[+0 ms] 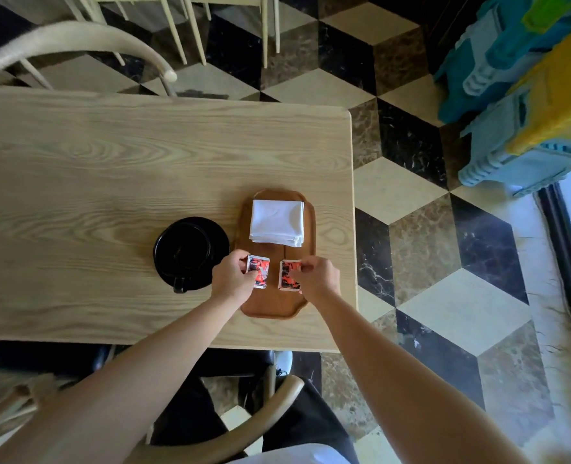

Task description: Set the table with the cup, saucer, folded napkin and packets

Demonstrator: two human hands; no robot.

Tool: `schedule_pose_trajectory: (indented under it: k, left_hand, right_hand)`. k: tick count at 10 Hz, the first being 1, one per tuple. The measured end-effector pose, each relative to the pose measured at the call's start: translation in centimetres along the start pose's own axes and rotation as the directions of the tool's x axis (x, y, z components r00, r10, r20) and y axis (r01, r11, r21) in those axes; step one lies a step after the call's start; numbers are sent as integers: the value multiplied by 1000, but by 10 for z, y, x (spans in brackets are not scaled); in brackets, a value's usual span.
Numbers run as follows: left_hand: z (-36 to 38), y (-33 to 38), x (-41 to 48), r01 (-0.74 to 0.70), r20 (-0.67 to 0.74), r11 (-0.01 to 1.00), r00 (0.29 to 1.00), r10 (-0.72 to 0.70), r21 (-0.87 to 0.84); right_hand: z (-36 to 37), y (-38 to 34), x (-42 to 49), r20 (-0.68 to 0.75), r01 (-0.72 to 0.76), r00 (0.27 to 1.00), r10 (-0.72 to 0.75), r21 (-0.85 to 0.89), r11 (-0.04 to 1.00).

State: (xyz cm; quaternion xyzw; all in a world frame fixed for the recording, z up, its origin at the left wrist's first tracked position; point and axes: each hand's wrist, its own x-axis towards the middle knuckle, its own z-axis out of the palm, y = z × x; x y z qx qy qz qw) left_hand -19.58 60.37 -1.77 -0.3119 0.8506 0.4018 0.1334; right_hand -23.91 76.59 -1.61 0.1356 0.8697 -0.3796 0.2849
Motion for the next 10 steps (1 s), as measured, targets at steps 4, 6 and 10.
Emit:
schedule_pose_trajectory:
  k: [4,6,10]
  left_hand:
    - [4,-1,-7,-322,124,807,945,302,495]
    - [7,-10,-9,-358,122,803,932,343,477]
    - [-64,5,-47,-520,301,727,853,426,449]
  right_hand:
    - [16,13,-6,57,227,973,-224,-429,874]
    - [18,14,-11,37,239,968,-249,-452,859]
    - [-2,-29,-92,21,257,961,-275,-431,865]
